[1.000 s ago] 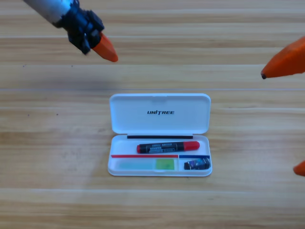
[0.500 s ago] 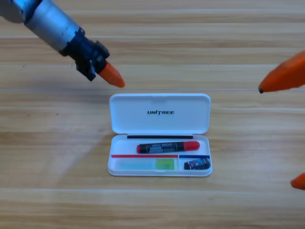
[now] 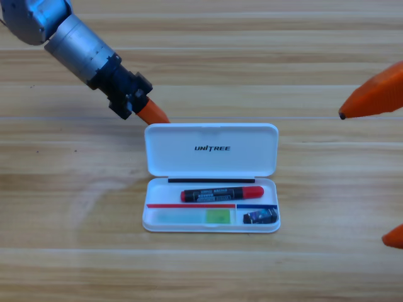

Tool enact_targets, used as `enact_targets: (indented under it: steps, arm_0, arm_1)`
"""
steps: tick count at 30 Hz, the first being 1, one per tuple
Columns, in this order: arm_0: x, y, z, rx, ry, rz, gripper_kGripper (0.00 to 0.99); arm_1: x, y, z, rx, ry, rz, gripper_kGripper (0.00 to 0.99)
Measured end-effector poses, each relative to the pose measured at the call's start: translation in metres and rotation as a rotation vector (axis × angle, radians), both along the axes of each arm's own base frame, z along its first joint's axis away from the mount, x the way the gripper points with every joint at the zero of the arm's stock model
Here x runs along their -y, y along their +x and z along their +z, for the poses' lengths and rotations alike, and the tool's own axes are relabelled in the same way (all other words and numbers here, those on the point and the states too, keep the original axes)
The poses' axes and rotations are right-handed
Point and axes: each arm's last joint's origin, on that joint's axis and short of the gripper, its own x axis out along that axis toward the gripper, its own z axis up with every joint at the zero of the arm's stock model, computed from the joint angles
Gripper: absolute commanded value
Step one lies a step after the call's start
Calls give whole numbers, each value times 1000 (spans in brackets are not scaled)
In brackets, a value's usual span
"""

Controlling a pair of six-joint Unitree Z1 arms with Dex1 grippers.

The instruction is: Clean up eraser and pencils

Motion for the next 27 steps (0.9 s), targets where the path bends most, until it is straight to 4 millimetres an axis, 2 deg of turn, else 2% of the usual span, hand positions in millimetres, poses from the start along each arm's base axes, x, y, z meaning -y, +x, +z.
enact_targets:
  steps: [6, 20, 27]
  arm_0:
    - [7, -7, 2, -18, -1, -43, 0]
    - [36, -28, -2, -43, -10, -144, 0]
    - [41, -35, -4, -51, -3, -165, 0]
  arm_1:
    - [0, 0, 0, 0, 0, 0, 986]
    - [0, 0, 0, 0, 0, 0, 986]
    - [0, 0, 0, 0, 0, 0, 986]
